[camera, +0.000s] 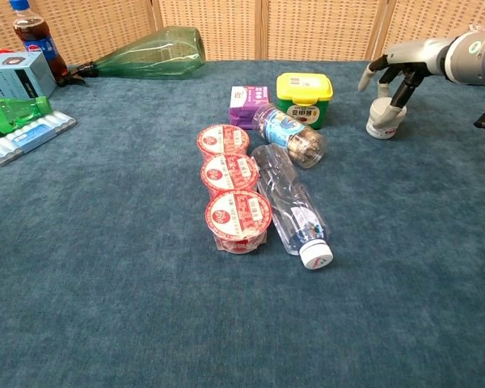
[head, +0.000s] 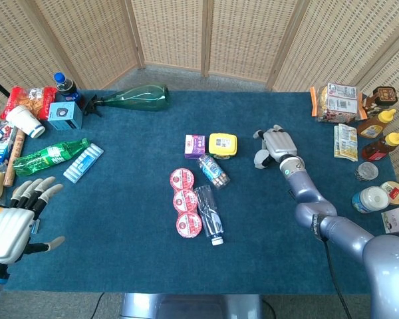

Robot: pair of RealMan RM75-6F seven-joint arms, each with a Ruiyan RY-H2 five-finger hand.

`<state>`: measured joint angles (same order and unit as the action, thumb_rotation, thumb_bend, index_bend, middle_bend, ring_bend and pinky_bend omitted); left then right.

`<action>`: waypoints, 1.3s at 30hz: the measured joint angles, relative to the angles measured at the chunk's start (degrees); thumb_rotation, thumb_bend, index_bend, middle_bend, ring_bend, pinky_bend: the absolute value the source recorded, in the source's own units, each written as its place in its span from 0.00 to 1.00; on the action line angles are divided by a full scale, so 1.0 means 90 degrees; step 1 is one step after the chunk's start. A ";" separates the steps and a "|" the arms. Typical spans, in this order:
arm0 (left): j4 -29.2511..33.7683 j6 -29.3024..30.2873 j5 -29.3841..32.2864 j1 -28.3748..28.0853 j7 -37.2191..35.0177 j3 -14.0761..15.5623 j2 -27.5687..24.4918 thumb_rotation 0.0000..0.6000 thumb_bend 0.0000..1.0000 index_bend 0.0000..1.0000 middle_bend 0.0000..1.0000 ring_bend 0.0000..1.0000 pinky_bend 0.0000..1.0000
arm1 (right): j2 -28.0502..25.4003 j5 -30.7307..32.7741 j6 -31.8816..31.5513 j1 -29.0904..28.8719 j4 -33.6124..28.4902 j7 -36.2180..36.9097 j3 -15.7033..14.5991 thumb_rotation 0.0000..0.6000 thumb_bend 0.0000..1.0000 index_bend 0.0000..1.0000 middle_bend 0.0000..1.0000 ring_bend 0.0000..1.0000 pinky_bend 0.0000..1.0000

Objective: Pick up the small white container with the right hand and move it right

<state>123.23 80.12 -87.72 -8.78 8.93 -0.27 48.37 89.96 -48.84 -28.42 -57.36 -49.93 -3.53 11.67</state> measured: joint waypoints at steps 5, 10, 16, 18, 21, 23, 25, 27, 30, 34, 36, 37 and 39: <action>-0.0049 -0.0016 -0.0005 0.0003 -0.0074 0.0000 -0.0001 1.00 0.10 0.13 0.00 0.00 0.00 | -0.0080 -0.0111 -0.0116 0.0132 -0.0110 0.0183 0.0092 1.00 0.00 0.45 0.87 0.46 0.23; -0.0101 -0.0094 0.0007 -0.0044 -0.0127 -0.0020 0.0044 1.00 0.10 0.13 0.00 0.00 0.00 | -0.0433 -0.0253 -0.0457 0.0311 -0.0677 0.0249 0.0180 1.00 0.00 0.46 0.87 0.46 0.24; -0.0165 -0.0199 -0.0036 -0.0102 -0.0168 -0.0016 0.0164 1.00 0.10 0.13 0.00 0.00 0.00 | -0.1061 -0.0368 -0.1052 0.0594 -0.1774 0.0306 0.0354 1.00 0.00 0.46 0.87 0.46 0.24; -0.0175 -0.0207 -0.0063 -0.0104 -0.0172 -0.0004 0.0183 1.00 0.10 0.13 0.00 0.00 0.00 | -0.1293 -0.0408 -0.1296 0.0721 -0.2210 0.0369 0.0444 1.00 0.00 0.46 0.87 0.46 0.24; -0.0176 -0.0201 -0.0116 -0.0095 -0.0180 0.0016 0.0195 1.00 0.10 0.13 0.00 0.00 0.00 | -0.1624 -0.0486 -0.1662 0.0938 -0.2831 0.0521 0.0580 1.00 0.00 0.46 0.87 0.46 0.24; -0.0177 -0.0186 -0.0167 -0.0084 -0.0191 0.0031 0.0200 1.00 0.10 0.13 0.00 0.00 0.00 | -0.1816 -0.0548 -0.1875 0.1081 -0.3172 0.0632 0.0656 1.00 0.00 0.46 0.87 0.47 0.24; -0.0179 -0.0172 -0.0212 -0.0072 -0.0198 0.0050 0.0200 1.00 0.10 0.13 0.00 0.00 0.00 | -0.2029 -0.0626 -0.2091 0.1237 -0.3523 0.0755 0.0738 1.00 0.00 0.46 0.87 0.47 0.24; -0.0185 -0.0156 -0.0260 -0.0053 -0.0205 0.0074 0.0201 1.00 0.10 0.13 0.00 0.00 0.00 | -0.2196 -0.0692 -0.2238 0.1348 -0.3781 0.0847 0.0805 1.00 0.00 0.46 0.87 0.47 0.24; -0.0194 -0.0126 -0.0319 -0.0027 -0.0229 0.0100 0.0207 1.00 0.10 0.13 0.00 0.00 0.00 | -0.2451 -0.0792 -0.2442 0.1489 -0.4140 0.0943 0.0906 1.00 0.00 0.46 0.87 0.47 0.24; -0.0200 -0.0094 -0.0378 -0.0009 -0.0240 0.0114 0.0210 1.00 0.10 0.13 0.00 0.00 0.00 | -0.2738 -0.0868 -0.2622 0.1613 -0.4517 0.1005 0.1024 1.00 0.00 0.46 0.87 0.47 0.24; -0.0200 -0.0090 -0.0390 -0.0005 -0.0242 0.0118 0.0214 1.00 0.10 0.13 0.00 0.00 0.00 | -0.2822 -0.0893 -0.2665 0.1649 -0.4632 0.1010 0.1053 1.00 0.00 0.46 0.87 0.47 0.24; -0.0203 -0.0091 -0.0390 -0.0006 -0.0245 0.0117 0.0218 1.00 0.10 0.13 0.00 0.00 0.00 | -0.2864 -0.0902 -0.2677 0.1665 -0.4687 0.1014 0.1067 1.00 0.00 0.46 0.87 0.47 0.24; -0.0208 -0.0103 -0.0380 -0.0012 -0.0246 0.0114 0.0222 1.00 0.10 0.13 0.00 0.00 0.00 | -0.2903 -0.0909 -0.2689 0.1682 -0.4744 0.1023 0.1082 1.00 0.00 0.46 0.87 0.47 0.24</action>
<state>121.36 79.19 -91.14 -8.88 6.71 0.75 50.36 63.83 -57.02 -52.62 -42.22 -92.63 5.68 21.40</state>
